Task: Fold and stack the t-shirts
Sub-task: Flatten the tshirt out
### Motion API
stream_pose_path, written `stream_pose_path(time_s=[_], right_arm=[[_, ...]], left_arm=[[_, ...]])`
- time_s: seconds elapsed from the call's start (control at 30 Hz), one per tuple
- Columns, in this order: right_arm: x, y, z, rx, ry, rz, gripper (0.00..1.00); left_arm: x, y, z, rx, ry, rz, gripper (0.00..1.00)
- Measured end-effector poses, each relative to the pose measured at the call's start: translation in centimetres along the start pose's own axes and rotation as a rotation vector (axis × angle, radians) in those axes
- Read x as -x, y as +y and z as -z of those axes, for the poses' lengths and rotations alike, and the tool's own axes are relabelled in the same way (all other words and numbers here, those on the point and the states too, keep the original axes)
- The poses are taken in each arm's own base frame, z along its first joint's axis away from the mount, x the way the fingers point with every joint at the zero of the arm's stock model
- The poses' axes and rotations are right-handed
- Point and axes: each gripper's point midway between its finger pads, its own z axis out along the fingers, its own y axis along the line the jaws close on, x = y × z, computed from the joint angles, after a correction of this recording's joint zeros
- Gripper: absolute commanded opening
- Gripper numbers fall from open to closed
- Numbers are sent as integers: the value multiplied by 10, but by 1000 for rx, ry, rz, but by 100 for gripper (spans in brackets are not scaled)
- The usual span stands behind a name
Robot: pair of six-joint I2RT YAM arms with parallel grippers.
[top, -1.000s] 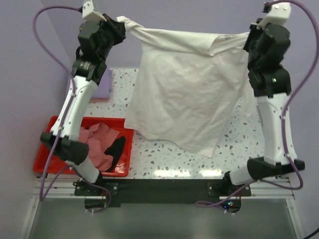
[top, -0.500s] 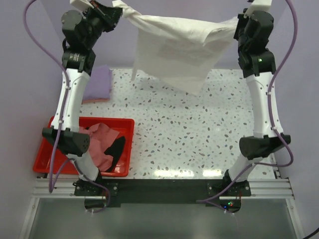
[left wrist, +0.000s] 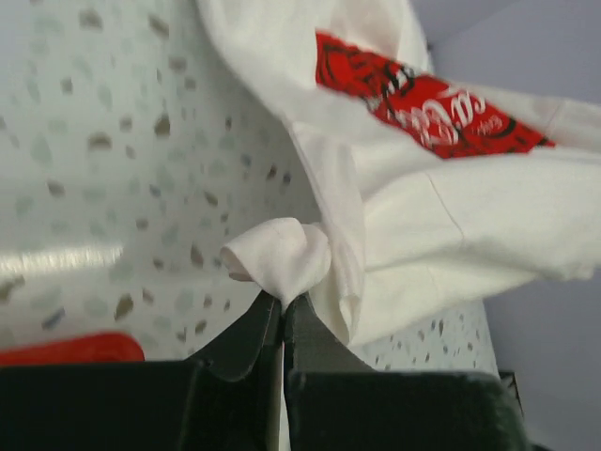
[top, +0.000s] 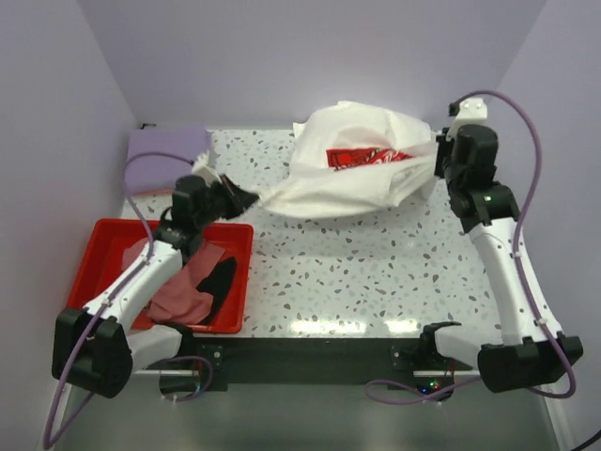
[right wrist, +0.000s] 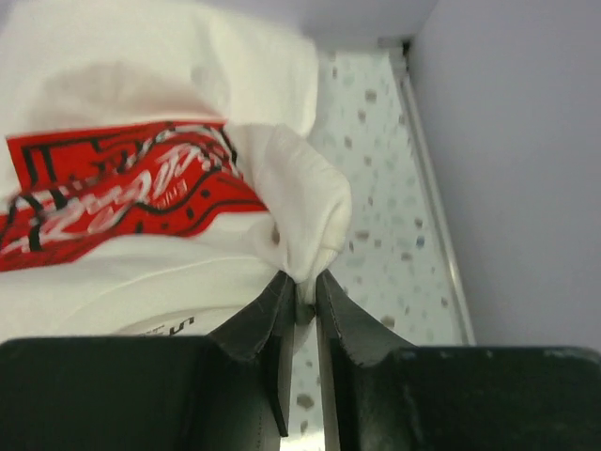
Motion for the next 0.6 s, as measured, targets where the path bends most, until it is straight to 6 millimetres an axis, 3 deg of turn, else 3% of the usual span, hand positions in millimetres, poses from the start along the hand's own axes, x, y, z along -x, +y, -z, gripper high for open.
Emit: stream_pose_path(time_s=[0.07, 0.13, 0.17, 0.2, 0.27, 0.3, 0.37, 0.4, 0.6], right_arm=[[-69, 5, -13, -28, 197, 7, 25], [-137, 4, -15, -91, 416, 21, 30], [-165, 2, -12, -128, 512, 30, 37], [-184, -1, -9, -161, 576, 40, 54], [-215, -12, 2, -260, 687, 50, 73], [-224, -17, 7, -298, 724, 58, 90], [-233, -24, 13, -356, 759, 61, 98], [-234, -26, 14, -371, 766, 66, 99], [-239, -30, 14, -419, 780, 68, 99]], left_arm=[[-80, 28, 5, 72, 169, 35, 0], [-138, 41, 17, 124, 306, 35, 0], [-155, 44, 22, 146, 349, 33, 0], [-163, 46, 25, 163, 367, 30, 0], [-176, 49, 30, 189, 392, 20, 0], [-181, 49, 31, 199, 401, 14, 0], [-188, 51, 33, 228, 416, 0, 0], [-193, 55, 34, 261, 432, -12, 0], [-191, 56, 36, 362, 451, -84, 32]])
